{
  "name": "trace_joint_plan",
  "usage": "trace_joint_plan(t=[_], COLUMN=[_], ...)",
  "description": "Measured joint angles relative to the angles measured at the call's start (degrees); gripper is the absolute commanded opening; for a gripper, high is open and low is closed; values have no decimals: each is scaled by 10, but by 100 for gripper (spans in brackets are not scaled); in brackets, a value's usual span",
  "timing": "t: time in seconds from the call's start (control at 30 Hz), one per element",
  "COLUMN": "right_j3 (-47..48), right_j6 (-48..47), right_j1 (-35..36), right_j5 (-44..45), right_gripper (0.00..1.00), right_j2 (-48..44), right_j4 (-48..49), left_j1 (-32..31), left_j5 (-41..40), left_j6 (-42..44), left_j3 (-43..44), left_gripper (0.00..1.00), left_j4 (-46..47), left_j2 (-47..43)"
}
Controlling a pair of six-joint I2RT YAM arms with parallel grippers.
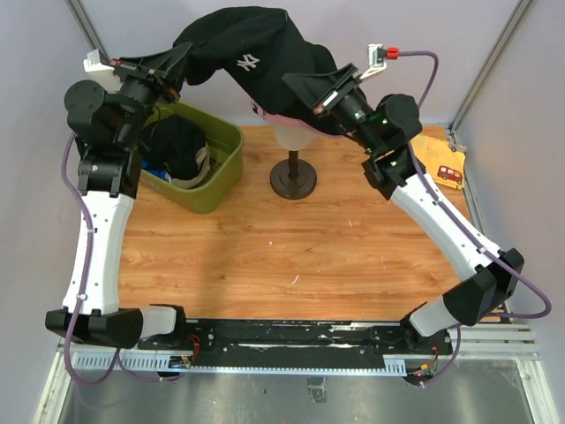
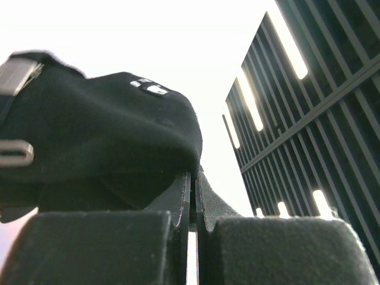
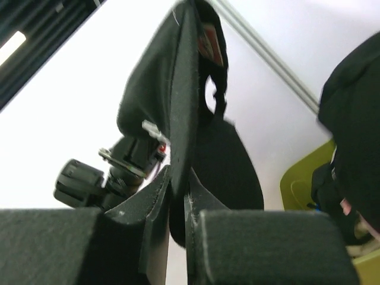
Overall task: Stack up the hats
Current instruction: Stack the hat on the hat.
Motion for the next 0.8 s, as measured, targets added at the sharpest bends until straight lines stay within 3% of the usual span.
trace_joint_plan(t=[0.27, 0.8], right_j3=[56, 67], right_j6=[155, 358], right_j1=[-112, -208], right_j5=[-67, -104], right_gripper=[1, 1], right_j2=[52, 121], right_j4=[47, 137], left_j1=[-18, -40], left_j5=[9, 52], left_j6=[24, 59], left_j3=[32, 143], left_gripper=[5, 19], left_j4=[29, 88], left_j2=[58, 195])
